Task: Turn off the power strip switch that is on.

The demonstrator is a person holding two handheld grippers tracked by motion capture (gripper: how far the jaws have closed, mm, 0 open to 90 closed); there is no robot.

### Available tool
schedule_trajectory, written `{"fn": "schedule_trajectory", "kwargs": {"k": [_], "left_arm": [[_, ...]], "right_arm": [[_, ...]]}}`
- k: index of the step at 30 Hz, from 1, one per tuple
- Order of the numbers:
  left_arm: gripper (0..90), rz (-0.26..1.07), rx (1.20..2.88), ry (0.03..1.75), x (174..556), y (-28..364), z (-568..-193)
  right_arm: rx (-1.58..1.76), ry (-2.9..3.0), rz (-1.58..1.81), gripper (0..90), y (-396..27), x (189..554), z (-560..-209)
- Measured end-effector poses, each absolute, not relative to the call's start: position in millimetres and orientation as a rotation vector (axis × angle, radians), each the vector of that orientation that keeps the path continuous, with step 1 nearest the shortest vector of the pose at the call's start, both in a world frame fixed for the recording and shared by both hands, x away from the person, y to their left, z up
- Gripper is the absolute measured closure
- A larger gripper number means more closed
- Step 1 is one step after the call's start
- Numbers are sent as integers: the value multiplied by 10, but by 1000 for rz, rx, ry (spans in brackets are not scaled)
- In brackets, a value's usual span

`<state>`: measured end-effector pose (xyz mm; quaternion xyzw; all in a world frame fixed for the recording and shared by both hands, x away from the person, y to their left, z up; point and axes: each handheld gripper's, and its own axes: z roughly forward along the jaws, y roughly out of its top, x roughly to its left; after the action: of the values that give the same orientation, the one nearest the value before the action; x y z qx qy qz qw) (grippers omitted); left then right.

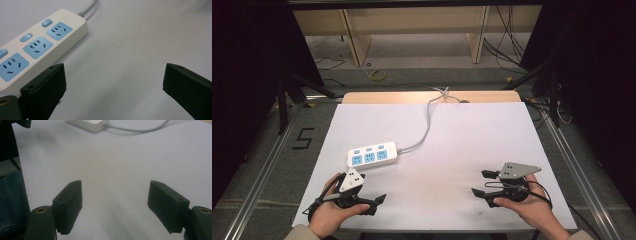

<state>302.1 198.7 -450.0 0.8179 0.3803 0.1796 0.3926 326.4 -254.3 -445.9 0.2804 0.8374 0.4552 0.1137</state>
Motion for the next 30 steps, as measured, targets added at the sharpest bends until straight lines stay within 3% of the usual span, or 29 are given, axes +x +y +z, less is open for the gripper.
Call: {"fn": "schedule_trajectory", "kwargs": {"k": [11,20,26,27,28,30], "left_arm": [[87,451,2085,955,2978,1969,-4484],[207,468,2080,959,3033,1988,-4463],[527,498,2068,974,3047,1997,-4416],[527,504,2058,981,3048,1999,-4406],[638,509,2056,986,3053,2005,-4396],[759,523,2065,995,3061,2020,-4381]], "right_arm": [[827,2450,1337,283,-2532,3246,-4451],[822,2453,1336,283,-2530,3251,-4454],[823,2451,1335,283,-2530,3253,-4454],[823,2452,1335,283,-2529,3253,-4454],[824,2454,1334,283,-2527,3253,-4455],[824,2456,1331,283,-2525,3253,-4456]]}}
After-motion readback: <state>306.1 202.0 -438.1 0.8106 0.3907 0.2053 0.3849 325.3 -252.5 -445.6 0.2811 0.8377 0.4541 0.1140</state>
